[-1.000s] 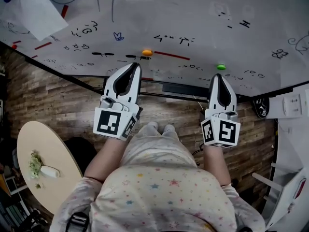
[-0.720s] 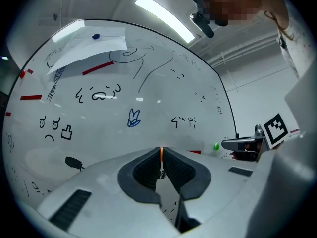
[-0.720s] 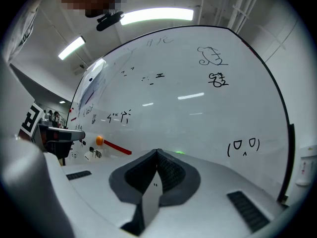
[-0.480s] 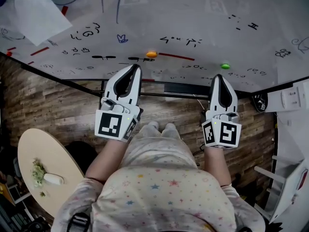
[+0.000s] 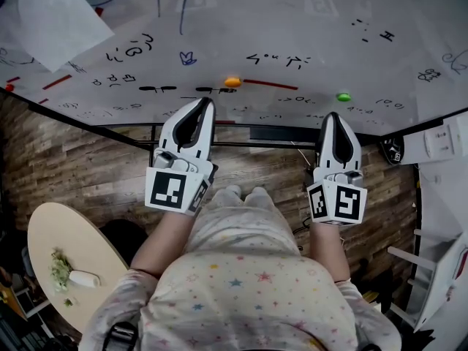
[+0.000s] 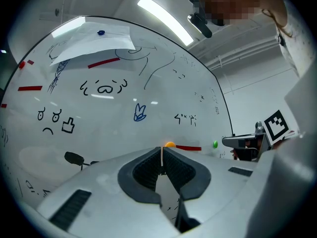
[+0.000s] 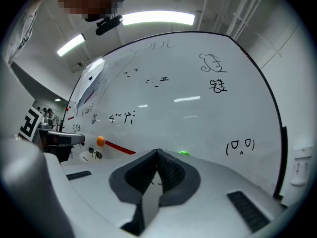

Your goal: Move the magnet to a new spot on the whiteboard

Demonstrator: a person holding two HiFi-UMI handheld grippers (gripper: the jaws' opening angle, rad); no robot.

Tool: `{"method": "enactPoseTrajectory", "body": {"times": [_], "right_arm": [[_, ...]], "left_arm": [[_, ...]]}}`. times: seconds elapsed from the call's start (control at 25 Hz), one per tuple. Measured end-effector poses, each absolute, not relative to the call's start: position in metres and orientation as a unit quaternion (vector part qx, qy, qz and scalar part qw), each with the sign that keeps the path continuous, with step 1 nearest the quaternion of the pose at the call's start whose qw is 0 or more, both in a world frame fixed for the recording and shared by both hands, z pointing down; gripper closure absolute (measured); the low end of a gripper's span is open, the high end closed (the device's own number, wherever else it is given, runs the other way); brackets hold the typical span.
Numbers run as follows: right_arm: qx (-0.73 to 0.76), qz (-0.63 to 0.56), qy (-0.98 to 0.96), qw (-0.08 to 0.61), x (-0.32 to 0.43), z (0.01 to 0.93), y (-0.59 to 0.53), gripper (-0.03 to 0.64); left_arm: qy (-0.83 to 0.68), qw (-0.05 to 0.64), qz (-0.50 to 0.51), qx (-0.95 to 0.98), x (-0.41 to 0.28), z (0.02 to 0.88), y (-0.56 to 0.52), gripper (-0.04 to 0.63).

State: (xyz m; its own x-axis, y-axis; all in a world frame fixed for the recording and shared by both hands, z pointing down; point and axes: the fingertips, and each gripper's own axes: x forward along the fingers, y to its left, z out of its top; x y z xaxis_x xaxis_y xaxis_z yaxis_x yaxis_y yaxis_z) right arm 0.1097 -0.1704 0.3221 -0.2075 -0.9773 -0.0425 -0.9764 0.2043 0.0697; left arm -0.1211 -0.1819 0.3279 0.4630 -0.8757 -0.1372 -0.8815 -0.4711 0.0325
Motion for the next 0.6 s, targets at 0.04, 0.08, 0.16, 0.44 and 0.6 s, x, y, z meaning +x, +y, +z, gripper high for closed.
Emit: {"method": "enactPoseTrajectory", "body": {"times": [0.04,0.08,0.16,0.44,0.6], "right_arm": [[0.631,-0.041,-0.775,0.004,0.11,0.322,-0.171,0.617],[0.631,-0.041,-0.774,0.002,0.11,0.323,-0.171,0.617],[0.632,-0.043,-0.774,-0.001,0.111,0.323,-0.171,0.617],[0.64,-0.046,-0.767,-0.003,0.114,0.321,-0.175,0.617],[0.637,-0.051,-0.769,-0.005,0.111,0.32,-0.18,0.617]], "left_arm": [[0.513,0.022,0.068,-0.855,-0.121,0.328,-0.183,0.572],[0.512,0.023,0.069,-0.856,-0.121,0.328,-0.183,0.572],[0.511,0.024,0.07,-0.856,-0.121,0.329,-0.185,0.572],[0.504,0.024,0.073,-0.86,-0.118,0.33,-0.193,0.572],[0.502,0.023,0.074,-0.861,-0.118,0.331,-0.199,0.572]]}}
